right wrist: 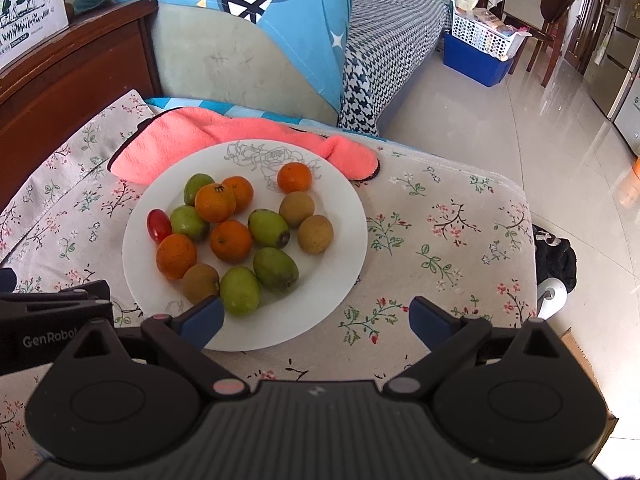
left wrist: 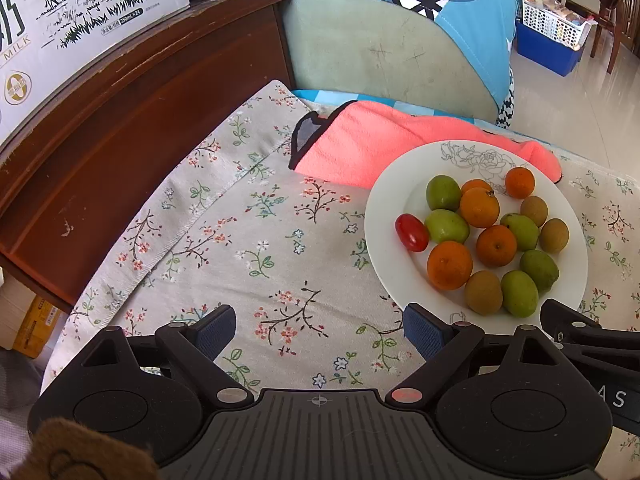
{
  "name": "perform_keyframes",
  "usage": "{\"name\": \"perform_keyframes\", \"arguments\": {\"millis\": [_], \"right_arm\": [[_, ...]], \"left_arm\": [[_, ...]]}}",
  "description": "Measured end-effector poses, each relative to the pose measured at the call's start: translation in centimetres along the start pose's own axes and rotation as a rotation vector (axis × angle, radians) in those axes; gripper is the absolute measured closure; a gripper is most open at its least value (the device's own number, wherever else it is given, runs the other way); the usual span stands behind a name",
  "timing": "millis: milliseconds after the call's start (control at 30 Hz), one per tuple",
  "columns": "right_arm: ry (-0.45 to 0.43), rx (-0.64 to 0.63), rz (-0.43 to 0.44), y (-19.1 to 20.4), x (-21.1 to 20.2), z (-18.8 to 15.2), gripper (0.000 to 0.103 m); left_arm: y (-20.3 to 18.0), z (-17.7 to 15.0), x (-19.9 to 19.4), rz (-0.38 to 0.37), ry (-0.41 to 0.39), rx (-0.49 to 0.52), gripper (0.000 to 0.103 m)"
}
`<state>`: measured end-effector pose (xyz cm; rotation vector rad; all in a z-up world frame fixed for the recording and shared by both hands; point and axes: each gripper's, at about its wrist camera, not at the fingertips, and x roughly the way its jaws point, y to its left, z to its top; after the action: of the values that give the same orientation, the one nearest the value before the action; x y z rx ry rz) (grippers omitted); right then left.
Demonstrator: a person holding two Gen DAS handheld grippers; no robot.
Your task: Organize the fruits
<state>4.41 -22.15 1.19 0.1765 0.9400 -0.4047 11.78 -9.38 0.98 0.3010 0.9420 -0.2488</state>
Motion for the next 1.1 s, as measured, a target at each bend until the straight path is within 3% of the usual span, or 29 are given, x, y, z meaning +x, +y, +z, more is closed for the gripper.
{"name": "perform_keyframes", "arguments": {"millis": [1100], "right_arm": [[0.013,-0.04,0.003,0.6,0.1,-1.1,0.004]], "left_arm": [[0.1,-1.2,-0.2,0.046,0.019,0.035,0.011]]}}
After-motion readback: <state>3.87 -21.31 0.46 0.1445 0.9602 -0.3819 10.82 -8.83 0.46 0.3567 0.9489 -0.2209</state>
